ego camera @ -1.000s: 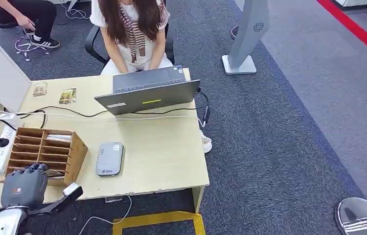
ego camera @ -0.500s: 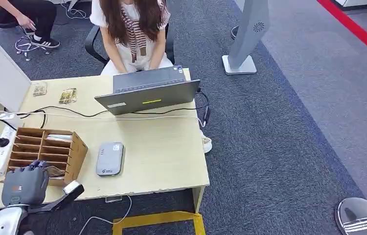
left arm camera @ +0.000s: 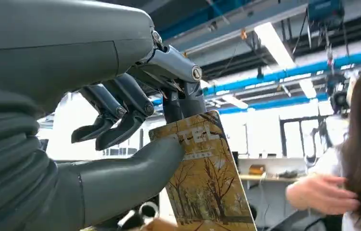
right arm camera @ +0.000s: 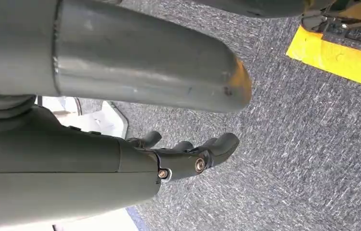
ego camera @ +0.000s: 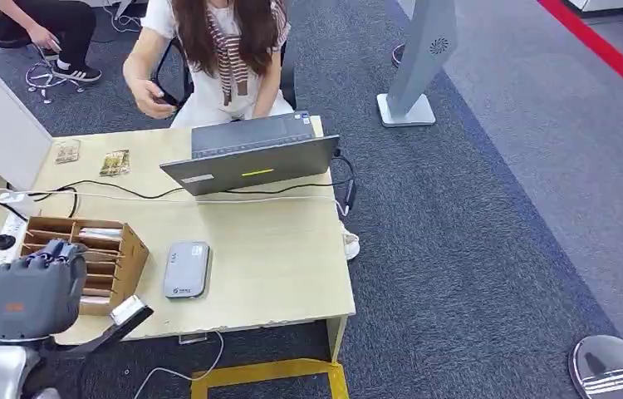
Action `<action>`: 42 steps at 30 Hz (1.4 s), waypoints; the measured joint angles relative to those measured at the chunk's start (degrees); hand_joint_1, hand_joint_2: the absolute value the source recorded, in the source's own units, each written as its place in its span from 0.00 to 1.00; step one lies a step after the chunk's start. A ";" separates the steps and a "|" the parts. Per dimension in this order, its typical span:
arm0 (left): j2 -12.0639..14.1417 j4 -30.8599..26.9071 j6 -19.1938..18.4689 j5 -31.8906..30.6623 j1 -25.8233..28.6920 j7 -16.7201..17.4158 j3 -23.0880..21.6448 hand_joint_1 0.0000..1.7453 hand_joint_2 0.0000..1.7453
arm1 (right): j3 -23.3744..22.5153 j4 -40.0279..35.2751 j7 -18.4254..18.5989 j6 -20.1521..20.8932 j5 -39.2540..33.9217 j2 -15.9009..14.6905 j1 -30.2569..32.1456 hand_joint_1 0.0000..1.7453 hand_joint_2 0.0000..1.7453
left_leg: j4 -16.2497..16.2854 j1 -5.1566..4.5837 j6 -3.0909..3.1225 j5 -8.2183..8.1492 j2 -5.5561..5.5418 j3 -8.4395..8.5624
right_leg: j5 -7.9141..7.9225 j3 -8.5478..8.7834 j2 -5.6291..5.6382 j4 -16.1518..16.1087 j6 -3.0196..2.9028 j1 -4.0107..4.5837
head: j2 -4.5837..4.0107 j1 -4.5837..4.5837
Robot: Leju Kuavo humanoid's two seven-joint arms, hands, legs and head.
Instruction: Pass the card to the sensor for recognition and then transmit it.
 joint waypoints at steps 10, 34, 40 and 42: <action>-0.76 4.12 4.47 -0.17 -11.77 3.02 -1.20 1.00 1.00 | 0.30 0.00 0.09 1.12 3.52 0.00 -0.30 0.00 0.00 | 0.02 0.01 -0.02 0.08 -0.07 0.02 | 0.07 0.03 -0.08 0.01 0.01 0.01 | 0.00 0.02; -3.05 50.19 13.49 -4.46 -41.27 6.78 3.21 0.00 1.00 | 2.58 -0.02 1.49 1.88 6.40 0.02 -0.97 0.00 0.00 | 0.04 0.00 -0.05 0.18 -0.10 -0.01 | 0.17 0.03 -0.06 0.04 0.00 0.00 | 0.00 0.04; -3.63 49.20 15.45 0.61 -40.13 3.01 5.07 0.00 1.00 | 2.56 -0.02 1.42 1.66 5.88 0.04 -0.96 0.00 0.00 | 0.03 0.00 -0.05 0.18 -0.10 -0.02 | 0.16 0.03 -0.06 0.05 0.00 0.00 | 0.00 0.04; -3.63 45.98 15.17 4.01 -37.98 1.01 5.75 0.00 1.00 | 2.54 -0.02 1.42 1.49 5.60 0.04 -0.92 0.00 0.00 | 0.03 0.00 -0.05 0.16 -0.04 -0.02 | 0.16 0.02 0.01 0.05 0.00 0.00 | 0.00 0.02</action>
